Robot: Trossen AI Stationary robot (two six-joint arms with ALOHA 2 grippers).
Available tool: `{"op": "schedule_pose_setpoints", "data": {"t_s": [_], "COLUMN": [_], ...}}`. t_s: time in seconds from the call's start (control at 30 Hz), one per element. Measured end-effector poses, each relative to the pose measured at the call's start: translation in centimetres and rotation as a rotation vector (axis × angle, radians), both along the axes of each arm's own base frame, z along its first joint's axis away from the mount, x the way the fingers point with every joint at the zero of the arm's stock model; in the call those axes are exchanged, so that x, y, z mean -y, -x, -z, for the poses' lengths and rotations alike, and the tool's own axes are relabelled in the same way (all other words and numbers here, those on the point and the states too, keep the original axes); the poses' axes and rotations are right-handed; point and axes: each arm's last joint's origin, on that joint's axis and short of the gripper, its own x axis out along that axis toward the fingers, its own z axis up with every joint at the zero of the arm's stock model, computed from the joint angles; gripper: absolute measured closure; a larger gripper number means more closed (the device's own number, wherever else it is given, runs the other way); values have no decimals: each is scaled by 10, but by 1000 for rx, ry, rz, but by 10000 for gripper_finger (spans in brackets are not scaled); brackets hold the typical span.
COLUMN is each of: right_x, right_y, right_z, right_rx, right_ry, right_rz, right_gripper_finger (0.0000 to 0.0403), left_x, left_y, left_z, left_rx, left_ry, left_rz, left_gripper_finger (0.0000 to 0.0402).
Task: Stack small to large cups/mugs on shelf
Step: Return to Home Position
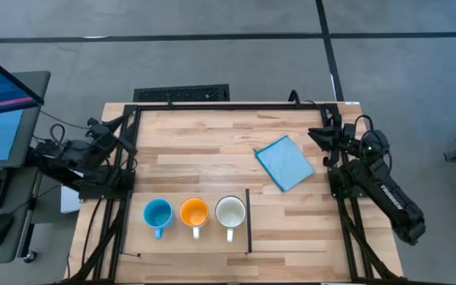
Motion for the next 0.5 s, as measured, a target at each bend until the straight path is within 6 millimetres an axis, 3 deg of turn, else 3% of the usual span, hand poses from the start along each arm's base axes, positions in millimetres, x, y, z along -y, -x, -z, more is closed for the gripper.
{"op": "schedule_pose_setpoints", "data": {"t_s": [0.13, 0.27, 0.5], "right_x": [0, 0, 0], "right_y": [1, 1, 1], "right_z": [0, 0, 0], "right_rx": [-7, -9, -9], "right_ry": [5, 6, -4], "right_rz": [-12, -19, -32], "right_gripper_finger": [317, 317, 317], "left_x": [3, 10, 16], "left_y": [-9, -22, -28], "left_z": [10, 29, 27], "left_rx": [-5, -30, 71], "left_ry": [5, 29, 101], "left_rz": [69, 260, 491], "left_gripper_finger": [204, 204, 204]}}
